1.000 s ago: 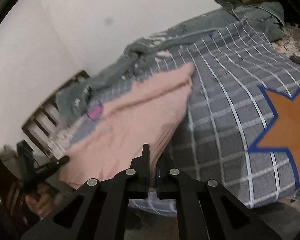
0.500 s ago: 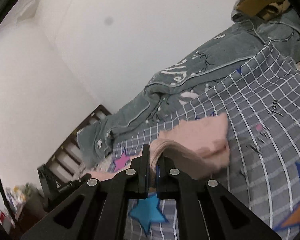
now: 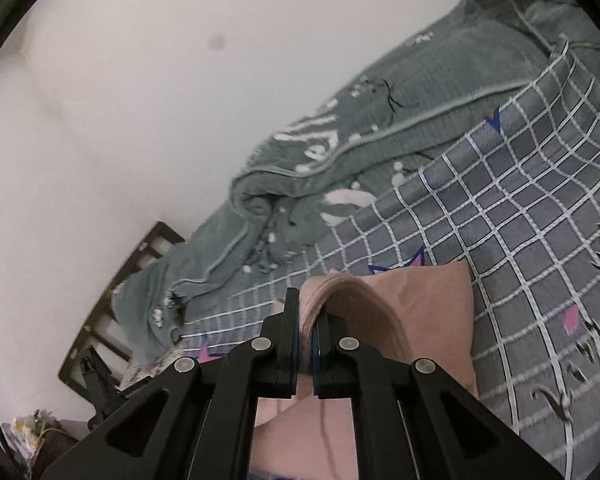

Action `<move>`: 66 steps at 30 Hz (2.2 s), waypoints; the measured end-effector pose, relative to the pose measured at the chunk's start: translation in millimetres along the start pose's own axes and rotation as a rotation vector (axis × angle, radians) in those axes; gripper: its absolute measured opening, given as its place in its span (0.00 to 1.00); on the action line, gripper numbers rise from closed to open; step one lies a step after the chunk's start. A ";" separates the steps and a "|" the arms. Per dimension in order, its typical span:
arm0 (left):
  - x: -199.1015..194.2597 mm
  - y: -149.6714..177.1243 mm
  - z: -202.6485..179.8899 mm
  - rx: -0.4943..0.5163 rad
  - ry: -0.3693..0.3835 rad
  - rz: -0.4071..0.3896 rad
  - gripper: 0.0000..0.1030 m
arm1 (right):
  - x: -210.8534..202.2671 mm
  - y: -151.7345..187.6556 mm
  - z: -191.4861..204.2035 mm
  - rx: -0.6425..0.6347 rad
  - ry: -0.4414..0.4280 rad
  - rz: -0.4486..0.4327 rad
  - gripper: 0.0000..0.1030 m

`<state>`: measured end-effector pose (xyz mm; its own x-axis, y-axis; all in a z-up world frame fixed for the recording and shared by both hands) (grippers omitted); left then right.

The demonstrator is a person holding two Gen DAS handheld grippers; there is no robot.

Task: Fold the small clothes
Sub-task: 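Carry the held hem over onto the collar with both grippers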

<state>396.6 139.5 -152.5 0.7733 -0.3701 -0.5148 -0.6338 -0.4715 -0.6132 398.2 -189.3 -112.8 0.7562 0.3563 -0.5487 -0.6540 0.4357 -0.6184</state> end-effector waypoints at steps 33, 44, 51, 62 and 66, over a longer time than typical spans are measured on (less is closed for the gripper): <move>47.4 27.2 31.8 0.117 -0.052 0.098 0.20 | 30.3 67.3 -66.1 -0.349 0.347 0.068 0.32; 19.8 34.3 51.5 0.003 -0.028 0.072 0.07 | 24.6 73.8 -50.1 -0.401 0.299 0.049 0.29; 1.8 40.6 56.3 0.014 -0.040 0.057 0.07 | 20.1 80.0 -48.7 -0.404 0.270 0.083 0.27; -36.2 71.1 44.4 0.137 0.037 0.081 0.53 | -1.4 93.1 -52.4 -0.393 0.197 0.125 0.28; -48.7 86.6 39.9 0.150 0.064 0.084 0.53 | -10.1 105.2 -55.1 -0.407 0.205 0.121 0.28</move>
<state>303.5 148.6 -204.5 0.7136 -0.4559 -0.5319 -0.6881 -0.3139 -0.6542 320.8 -192.7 -203.3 0.6818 0.1957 -0.7049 -0.7223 0.0273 -0.6911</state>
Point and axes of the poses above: each gripper's, at about its wrist camera, not at the fingertips, and x roughly the way its jaws point, z to its left, y to its underside, the point moved 9 cm from there along x, roughly the way its jaws point, and after that the axes turned 11 degrees about y, right-handed, at the moved point
